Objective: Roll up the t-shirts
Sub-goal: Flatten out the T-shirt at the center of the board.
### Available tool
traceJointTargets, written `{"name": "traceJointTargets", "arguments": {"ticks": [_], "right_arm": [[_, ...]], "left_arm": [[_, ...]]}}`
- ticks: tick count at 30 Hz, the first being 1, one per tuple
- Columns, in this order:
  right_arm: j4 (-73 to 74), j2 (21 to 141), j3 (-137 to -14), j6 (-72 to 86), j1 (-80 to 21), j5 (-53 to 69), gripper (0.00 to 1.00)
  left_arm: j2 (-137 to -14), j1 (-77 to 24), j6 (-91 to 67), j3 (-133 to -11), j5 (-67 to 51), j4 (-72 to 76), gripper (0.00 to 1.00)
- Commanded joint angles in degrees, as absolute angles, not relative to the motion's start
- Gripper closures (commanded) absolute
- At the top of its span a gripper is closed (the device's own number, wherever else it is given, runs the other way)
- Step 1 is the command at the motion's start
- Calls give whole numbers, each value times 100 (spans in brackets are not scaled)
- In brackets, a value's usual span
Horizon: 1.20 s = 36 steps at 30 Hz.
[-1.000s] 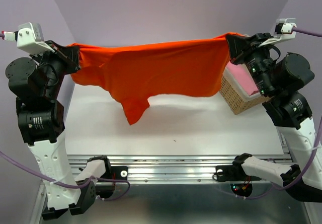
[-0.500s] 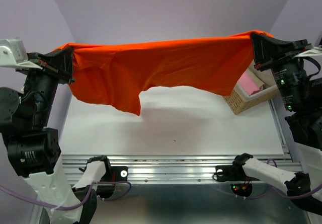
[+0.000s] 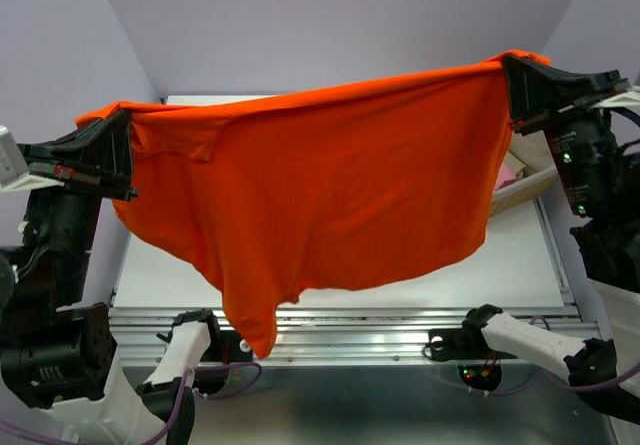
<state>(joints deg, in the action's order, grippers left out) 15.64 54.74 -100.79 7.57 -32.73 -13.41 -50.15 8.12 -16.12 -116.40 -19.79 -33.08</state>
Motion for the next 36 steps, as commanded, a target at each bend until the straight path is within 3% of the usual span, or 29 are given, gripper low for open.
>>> {"name": "traceJointTargets", "arguments": {"ticks": [1,7,12,16,21,25,29,36], "right_arm": [[1309,5949,-10125,431,-3270,-1679,99],[1266,6836,-9905,220,-3270,-1749,99],[1028,8277,-9826,62,-3138,-1688,99],[652,9665,-10080,140,-2673,-1144,99],[133,11704,-11125,167,-2461,-879,99],[123,13644,-13045,176,-2408,-897,99],[132,14709,-14322,325,-2347,-791,99],[-632,14880,-14001,808,-2162,-475,99]], "left_arm": [[-5159,861,-1424,-11094,-1486,-3453,100],[-5168,870,-1573,-9600,-1301,-3569,100],[-5334,861,-1880,-8027,-1248,-2919,100],[-6149,861,-2091,-7043,-932,-2095,100],[-7574,861,-2267,-7031,-659,-1556,100],[-8786,861,-2382,-7592,-343,-1494,100],[-9412,888,-2566,-8032,-290,-1538,100],[-10107,896,-2795,-8587,-141,-1696,100]]}}
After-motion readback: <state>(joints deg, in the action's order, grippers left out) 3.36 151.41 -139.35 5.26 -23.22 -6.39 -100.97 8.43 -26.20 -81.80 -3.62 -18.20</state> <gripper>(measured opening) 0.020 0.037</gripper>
